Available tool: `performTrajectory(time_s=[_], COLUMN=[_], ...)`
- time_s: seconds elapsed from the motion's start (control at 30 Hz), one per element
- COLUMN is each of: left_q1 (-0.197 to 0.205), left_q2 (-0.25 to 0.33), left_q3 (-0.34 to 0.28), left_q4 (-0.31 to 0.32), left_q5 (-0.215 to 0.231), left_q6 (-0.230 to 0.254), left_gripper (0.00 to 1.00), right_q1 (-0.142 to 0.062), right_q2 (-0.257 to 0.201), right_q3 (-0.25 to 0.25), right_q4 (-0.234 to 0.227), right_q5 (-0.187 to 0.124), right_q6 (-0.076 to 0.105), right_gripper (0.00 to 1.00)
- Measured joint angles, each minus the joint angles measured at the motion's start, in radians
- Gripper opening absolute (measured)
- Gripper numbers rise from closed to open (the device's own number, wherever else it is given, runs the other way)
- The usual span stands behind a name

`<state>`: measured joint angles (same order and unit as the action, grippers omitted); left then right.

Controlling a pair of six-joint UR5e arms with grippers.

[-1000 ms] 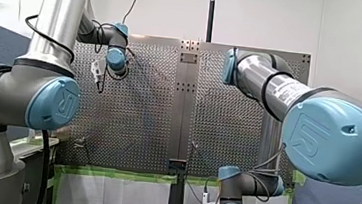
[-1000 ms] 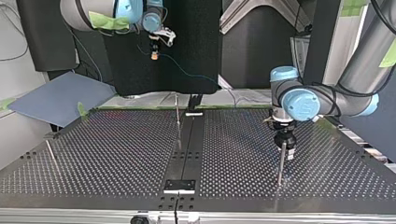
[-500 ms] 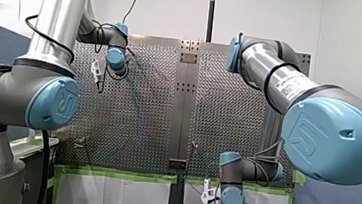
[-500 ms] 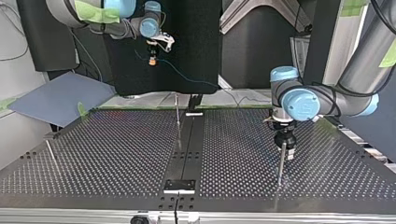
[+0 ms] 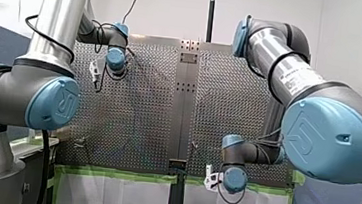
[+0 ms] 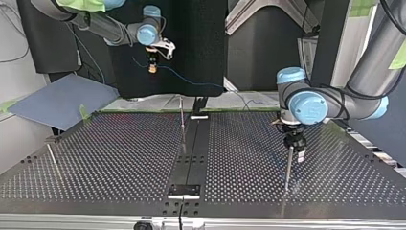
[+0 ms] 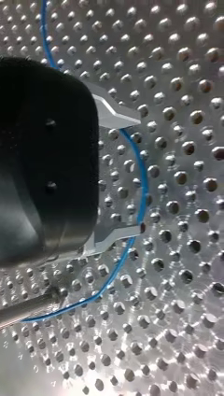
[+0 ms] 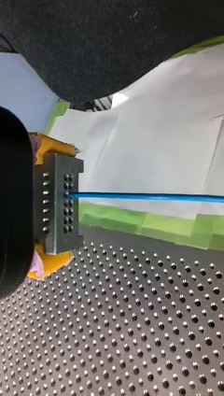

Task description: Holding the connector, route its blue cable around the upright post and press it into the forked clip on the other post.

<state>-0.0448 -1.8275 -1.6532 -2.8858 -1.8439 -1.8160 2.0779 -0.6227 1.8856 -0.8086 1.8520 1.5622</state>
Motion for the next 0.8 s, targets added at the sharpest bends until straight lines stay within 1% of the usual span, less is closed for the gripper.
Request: performTrajectory(time_s=[0.1,0.33,0.5,0.8], left_q1=[0.0,0.0,0.0,-0.003], left_q2=[0.0,0.0,0.0,0.0], left_q3=[0.0,0.0,0.0,0.0], left_q4=[-0.006,-0.01,-0.016,-0.021], left_q5=[-0.013,-0.028,-0.044,-0.063], left_q6=[0.014,0.035,0.052,0.064], left_gripper=[0.98,0.98,0.98,0.98], right_q1=[-0.014,-0.041,-0.063,-0.1], right_q2=[-0.029,-0.089,-0.134,-0.206], right_q3=[0.003,0.006,0.009,0.03], right_q4=[0.012,0.005,-0.022,-0.067], right_q5=[-0.024,-0.082,-0.127,-0.199], right_q6=[-0.019,-0.053,-0.06,-0.06], right_gripper=[0.0,0.0,0.0,0.0])
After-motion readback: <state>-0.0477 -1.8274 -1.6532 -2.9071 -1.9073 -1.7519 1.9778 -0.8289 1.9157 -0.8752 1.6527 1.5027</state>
